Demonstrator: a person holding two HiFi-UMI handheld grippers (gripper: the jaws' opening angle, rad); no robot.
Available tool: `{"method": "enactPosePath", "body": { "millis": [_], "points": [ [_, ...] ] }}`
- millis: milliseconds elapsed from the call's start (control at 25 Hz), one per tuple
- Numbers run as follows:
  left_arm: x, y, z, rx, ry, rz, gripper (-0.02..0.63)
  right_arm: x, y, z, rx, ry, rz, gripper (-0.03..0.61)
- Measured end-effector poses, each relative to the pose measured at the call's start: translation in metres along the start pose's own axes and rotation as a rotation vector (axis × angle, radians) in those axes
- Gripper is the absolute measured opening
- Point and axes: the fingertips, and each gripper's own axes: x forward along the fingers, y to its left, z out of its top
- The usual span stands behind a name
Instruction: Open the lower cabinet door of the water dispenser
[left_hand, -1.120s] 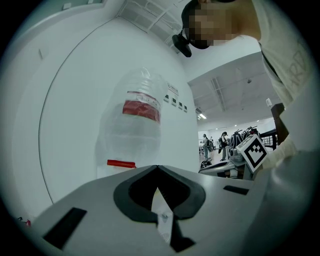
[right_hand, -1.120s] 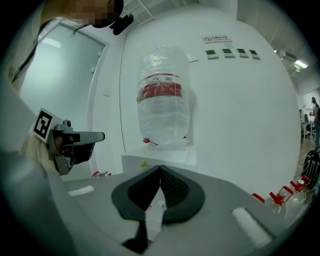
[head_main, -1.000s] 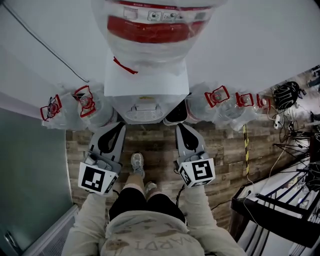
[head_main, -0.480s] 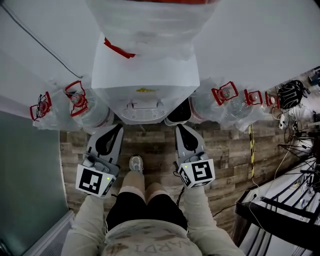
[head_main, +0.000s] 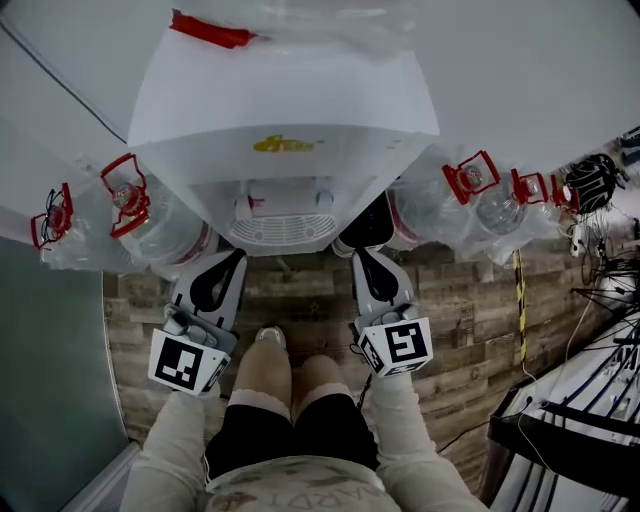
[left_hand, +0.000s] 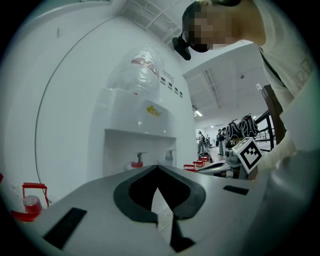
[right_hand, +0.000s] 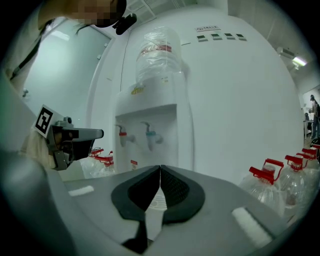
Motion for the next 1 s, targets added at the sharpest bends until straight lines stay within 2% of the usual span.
{"method": "enactPosePath", "body": {
  "millis": [440,760,1000],
  "points": [
    [0.001,0.009,-0.121,0.056,-0.045,0.003,0.002,0.03,0.004,-0.128,-0.046,-0.018,0.021,0.012],
    [-0.011,0.009,-0.162,0.081,-0.094,0.022,0.002,0.037,0.005,-0.187,-0.069,-0.016,0.048,0.018],
    [-0.014,0.002,-0.175,0.098,-0.09,0.025,0.002,0.052,-0.032,-0.226,0.043,0.006,0.009,0.071]
  ]
}}
